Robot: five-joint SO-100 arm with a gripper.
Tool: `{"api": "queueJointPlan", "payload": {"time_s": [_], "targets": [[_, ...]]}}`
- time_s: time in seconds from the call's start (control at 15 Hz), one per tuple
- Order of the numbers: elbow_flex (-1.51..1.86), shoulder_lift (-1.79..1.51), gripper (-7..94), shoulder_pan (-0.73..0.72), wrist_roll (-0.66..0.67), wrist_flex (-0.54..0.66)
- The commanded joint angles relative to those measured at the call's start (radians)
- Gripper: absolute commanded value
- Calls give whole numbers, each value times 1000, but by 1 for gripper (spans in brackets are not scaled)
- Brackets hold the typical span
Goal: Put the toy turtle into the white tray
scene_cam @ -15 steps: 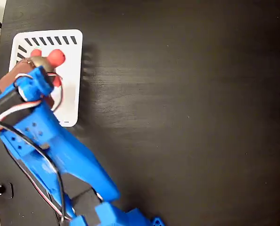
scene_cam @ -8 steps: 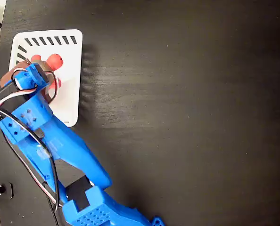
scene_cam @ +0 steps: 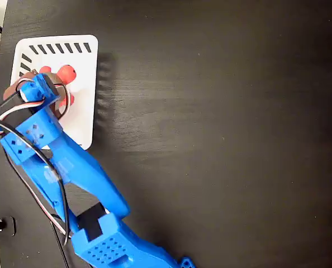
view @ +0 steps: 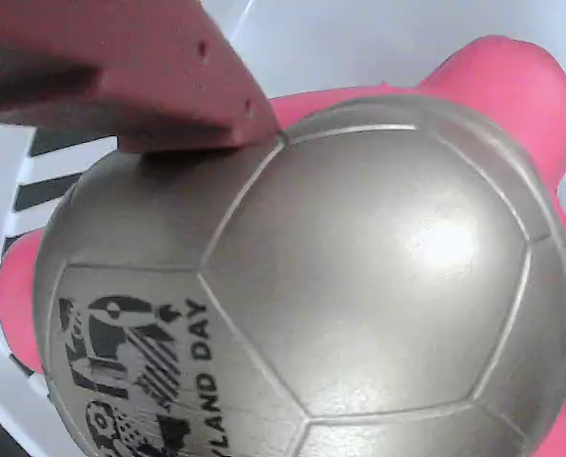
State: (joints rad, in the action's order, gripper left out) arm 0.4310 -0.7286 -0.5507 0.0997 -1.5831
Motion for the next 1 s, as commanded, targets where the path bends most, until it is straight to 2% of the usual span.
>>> {"api": "queueJointPlan", "payload": {"time_s": [0.0,0.07,0.13,0.27,0.53,0.8,0.87,0.93], "targets": [[-43,-43,20,-18,20,-3],[-41,-43,36,-18,21,-5],[-40,-43,44,-18,23,-6],[-35,-43,52,-18,23,-8],[-28,-46,52,-21,21,-29],[-5,-127,49,-9,2,-38],[15,-181,38,-3,-11,-38],[51,-245,20,8,-32,-38]]}}
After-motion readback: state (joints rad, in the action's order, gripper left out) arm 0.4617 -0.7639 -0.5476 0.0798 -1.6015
